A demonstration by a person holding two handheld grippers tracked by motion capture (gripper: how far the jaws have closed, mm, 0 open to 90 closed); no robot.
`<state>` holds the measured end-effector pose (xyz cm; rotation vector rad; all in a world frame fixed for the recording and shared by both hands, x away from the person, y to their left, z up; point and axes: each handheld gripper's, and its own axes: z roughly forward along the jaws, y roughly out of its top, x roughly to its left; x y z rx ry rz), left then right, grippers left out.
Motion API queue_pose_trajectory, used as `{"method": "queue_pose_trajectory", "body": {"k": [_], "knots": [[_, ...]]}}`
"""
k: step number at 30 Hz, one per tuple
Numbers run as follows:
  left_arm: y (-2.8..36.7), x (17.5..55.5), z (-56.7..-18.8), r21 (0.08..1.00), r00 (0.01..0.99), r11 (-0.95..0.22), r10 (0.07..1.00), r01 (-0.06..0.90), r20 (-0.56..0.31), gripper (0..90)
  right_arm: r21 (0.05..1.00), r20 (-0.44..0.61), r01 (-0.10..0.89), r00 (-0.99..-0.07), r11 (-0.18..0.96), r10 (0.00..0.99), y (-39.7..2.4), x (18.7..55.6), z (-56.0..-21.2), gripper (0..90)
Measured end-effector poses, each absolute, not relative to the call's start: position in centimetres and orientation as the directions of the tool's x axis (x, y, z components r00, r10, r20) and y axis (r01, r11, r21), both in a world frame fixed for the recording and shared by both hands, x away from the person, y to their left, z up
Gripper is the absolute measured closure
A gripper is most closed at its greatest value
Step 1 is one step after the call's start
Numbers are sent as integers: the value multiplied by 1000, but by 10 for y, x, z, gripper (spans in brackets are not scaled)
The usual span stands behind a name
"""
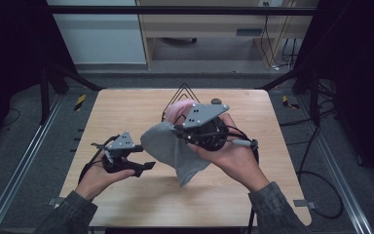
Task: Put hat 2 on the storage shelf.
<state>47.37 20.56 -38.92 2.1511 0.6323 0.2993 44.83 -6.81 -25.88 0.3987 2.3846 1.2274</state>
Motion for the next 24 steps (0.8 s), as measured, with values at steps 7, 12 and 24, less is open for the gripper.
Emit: {"method": "queue_pose_trajectory", "body": {"k": [7,12,24], "knots": [[206,485,-388,789,838,-505,546,350,-22,370,819,-232,66,-871,571,433,-68,449,-262,847],[203,491,-388,775,851,-526,524,349,-28,450,819,-222,77,-871,568,438,-71,451,-265,847],[191,501,-387,777,882,-545,470,316,-29,822,825,-198,112,-860,553,470,-84,456,-274,846]]}}
